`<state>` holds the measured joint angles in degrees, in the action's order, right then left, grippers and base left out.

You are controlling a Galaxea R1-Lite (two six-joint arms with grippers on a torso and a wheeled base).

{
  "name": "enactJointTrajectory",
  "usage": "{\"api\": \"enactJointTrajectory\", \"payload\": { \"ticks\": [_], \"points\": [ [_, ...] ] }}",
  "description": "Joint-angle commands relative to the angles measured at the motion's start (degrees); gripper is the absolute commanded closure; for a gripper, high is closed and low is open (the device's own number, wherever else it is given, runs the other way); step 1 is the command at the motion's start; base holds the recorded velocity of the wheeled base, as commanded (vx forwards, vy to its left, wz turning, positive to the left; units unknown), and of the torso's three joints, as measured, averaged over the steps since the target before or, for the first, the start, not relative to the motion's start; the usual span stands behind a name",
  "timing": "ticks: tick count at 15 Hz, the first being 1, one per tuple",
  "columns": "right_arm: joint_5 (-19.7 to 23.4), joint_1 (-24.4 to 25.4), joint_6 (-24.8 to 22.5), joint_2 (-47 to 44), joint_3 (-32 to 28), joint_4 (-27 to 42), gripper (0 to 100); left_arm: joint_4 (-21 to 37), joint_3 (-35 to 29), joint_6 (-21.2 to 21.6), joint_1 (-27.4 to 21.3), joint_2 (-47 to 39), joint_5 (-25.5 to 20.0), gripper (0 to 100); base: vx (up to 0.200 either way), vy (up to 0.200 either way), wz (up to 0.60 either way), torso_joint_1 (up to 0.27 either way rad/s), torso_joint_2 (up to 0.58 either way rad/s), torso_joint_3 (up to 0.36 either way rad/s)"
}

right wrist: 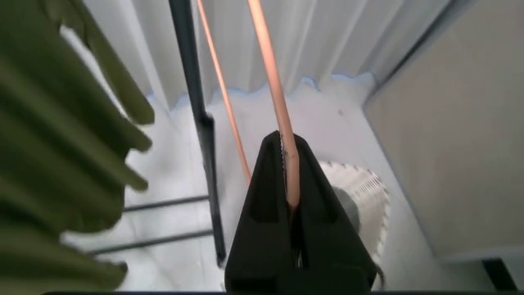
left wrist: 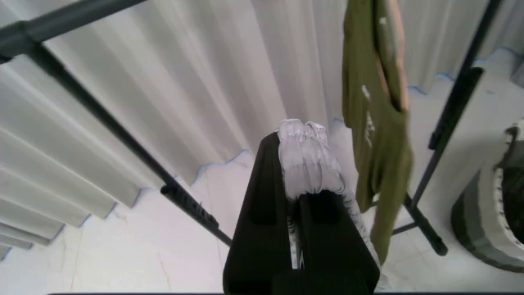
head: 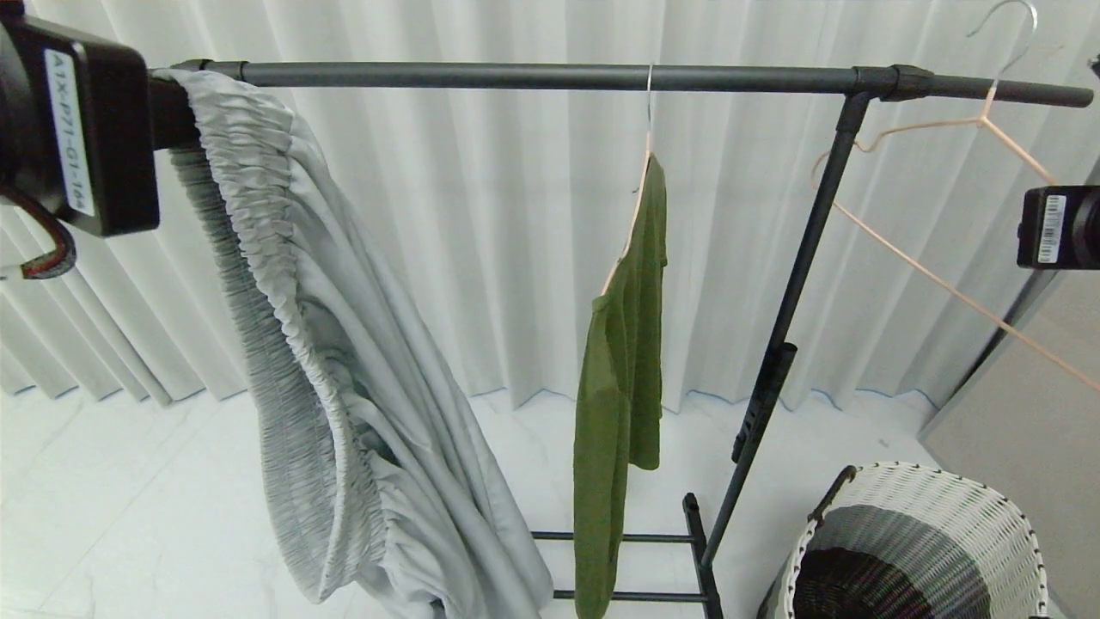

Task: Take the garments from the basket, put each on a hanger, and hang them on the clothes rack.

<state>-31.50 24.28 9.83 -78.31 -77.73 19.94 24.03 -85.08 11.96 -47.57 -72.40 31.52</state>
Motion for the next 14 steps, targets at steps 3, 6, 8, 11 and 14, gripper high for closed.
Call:
{"api": "enactJointTrajectory", "payload": {
  "ticks": [3, 6, 8, 11, 14],
  "points": [
    [-0.2, 0.7, -0.2, 7.2, 6.4, -0.2, 100, 0.1, 0.2, 0.0, 0.0, 0.1, 0.0, 100, -0.200, 0.000, 0.00, -0.006, 0.00, 0.004],
    [0.0, 5.1, 0.0, 9.6, 7.3, -0.3, 100, 0.1, 2.0, 0.0, 0.0, 0.9, 0.0, 100, -0.133, 0.000, 0.00, 0.000, 0.00, 0.000],
    [0.1, 12.5, 0.1, 10.5, 7.4, -0.3, 100, 0.0, 3.3, 1.5, -0.1, 1.6, 0.0, 100, 0.000, 0.000, 0.00, 0.000, 0.00, 0.000],
    [0.2, 25.4, 0.5, 9.9, 7.9, -1.0, 100, 0.0, 3.5, 3.2, 2.7, 1.6, 0.7, 100, 0.000, 0.000, 0.00, 0.000, 0.00, 0.000],
    [0.3, 37.6, 2.0, 9.1, 12.2, -2.8, 100, 0.0, 2.6, 2.5, 8.9, -1.9, 4.2, 100, 0.000, 0.000, 0.00, 0.000, 0.00, 0.000]
  ]
}}
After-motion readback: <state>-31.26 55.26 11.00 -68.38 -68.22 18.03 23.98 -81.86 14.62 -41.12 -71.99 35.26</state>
